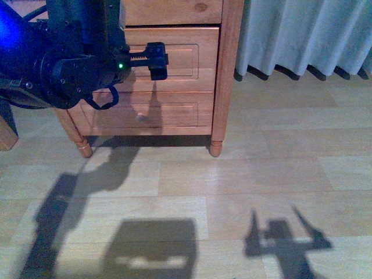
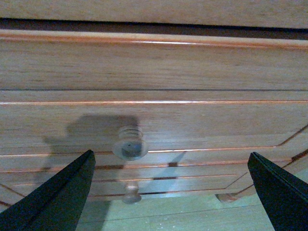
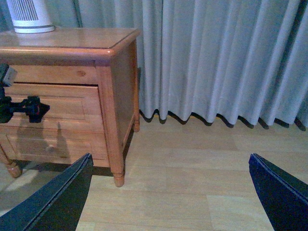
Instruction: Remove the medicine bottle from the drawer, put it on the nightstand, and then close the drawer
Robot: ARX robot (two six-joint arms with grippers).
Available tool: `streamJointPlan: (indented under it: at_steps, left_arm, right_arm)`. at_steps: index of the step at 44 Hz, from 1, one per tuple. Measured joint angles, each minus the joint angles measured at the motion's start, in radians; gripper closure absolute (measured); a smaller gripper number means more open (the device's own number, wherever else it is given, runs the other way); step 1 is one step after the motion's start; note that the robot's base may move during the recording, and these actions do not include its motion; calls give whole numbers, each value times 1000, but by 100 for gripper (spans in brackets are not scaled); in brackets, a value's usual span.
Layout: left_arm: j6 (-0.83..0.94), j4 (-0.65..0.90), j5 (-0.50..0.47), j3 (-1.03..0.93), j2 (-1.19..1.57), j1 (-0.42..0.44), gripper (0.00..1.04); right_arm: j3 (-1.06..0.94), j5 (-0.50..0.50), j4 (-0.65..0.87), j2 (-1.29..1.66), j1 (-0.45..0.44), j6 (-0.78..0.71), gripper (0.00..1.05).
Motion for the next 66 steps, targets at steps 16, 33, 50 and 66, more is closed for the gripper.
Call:
streamJointPlan:
  at_steps: [16,33,50,66]
  left_arm:
    - [-5,-11,6,85,72,50,6]
    - [-23,-17,14,98,87,61,6]
    - [-22,-27,14,114,101,55,6]
    - [-19,-31,13,138,121,43,6]
  right_arm:
    - [0,0,0,0,0,0,7]
    - [0,0,0,0,0,0,7]
    - [0,0,0,0,0,0,7]
    - [0,0,0,0,0,0,7]
